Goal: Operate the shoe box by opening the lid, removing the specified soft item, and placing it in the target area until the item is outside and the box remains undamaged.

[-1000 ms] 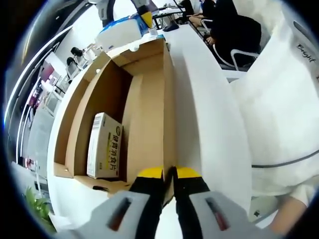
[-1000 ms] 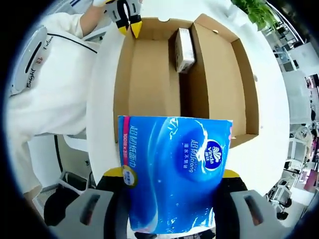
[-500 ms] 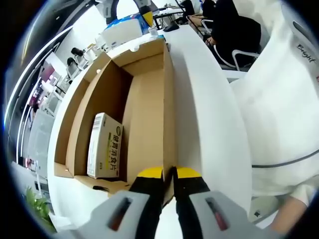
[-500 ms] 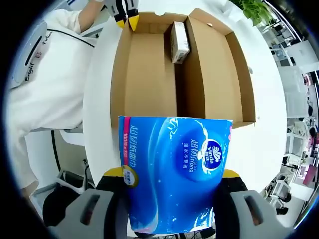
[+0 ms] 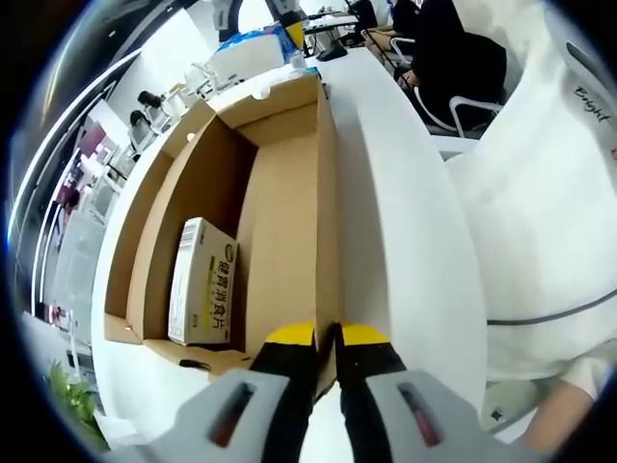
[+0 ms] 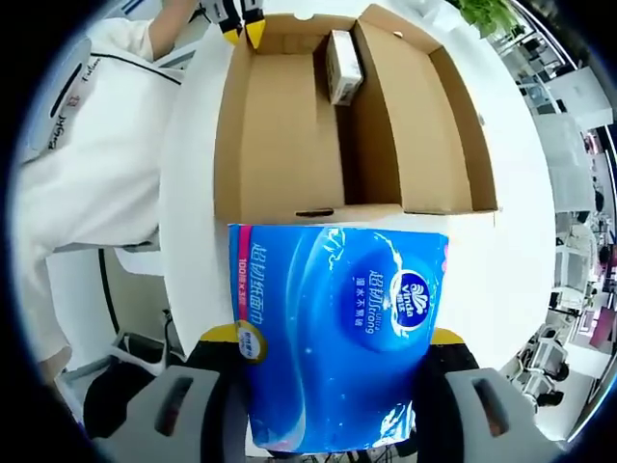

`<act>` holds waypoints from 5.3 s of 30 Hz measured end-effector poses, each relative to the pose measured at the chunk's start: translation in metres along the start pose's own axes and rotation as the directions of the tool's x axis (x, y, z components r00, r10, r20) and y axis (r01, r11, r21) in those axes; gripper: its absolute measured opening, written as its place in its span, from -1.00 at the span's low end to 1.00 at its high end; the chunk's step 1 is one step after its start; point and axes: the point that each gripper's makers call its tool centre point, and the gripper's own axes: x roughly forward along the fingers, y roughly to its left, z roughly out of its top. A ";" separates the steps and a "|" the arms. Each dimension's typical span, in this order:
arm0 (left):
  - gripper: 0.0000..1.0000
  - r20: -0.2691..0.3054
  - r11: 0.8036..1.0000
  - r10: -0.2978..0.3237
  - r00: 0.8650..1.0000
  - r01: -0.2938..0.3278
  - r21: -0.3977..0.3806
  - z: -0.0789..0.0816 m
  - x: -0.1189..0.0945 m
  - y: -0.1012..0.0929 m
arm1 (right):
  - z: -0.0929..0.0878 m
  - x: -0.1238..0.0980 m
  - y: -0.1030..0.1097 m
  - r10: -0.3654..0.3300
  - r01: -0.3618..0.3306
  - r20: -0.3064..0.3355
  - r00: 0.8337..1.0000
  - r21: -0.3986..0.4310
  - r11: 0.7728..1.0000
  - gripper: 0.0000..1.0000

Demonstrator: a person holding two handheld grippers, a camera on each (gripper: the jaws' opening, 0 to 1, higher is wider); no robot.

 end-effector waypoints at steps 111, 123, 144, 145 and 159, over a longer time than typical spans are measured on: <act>-0.88 0.003 1.000 -0.010 1.000 0.010 -0.002 0.000 0.000 0.000 | 0.029 -0.035 0.007 -0.054 0.038 0.330 0.942 0.057 0.998 0.12; -0.88 0.003 1.000 -0.009 1.000 0.009 -0.003 0.000 0.000 -0.001 | 0.065 -0.056 0.000 -0.068 -0.082 0.608 0.791 0.215 0.973 0.16; -0.87 -0.002 1.000 -0.004 1.000 0.004 -0.012 -0.001 0.000 0.000 | 0.089 -0.081 -0.025 -0.279 0.005 0.764 0.582 0.340 0.941 0.10; -0.87 -0.002 1.000 -0.003 1.000 0.003 -0.012 -0.001 0.000 0.000 | 0.092 -0.082 -0.024 -0.271 -0.009 0.775 0.571 0.337 0.942 0.11; -0.87 -0.008 1.000 -0.010 1.000 0.010 -0.004 -0.001 0.000 0.000 | 0.100 -0.083 -0.041 -0.430 0.074 0.773 0.465 0.451 0.890 -0.08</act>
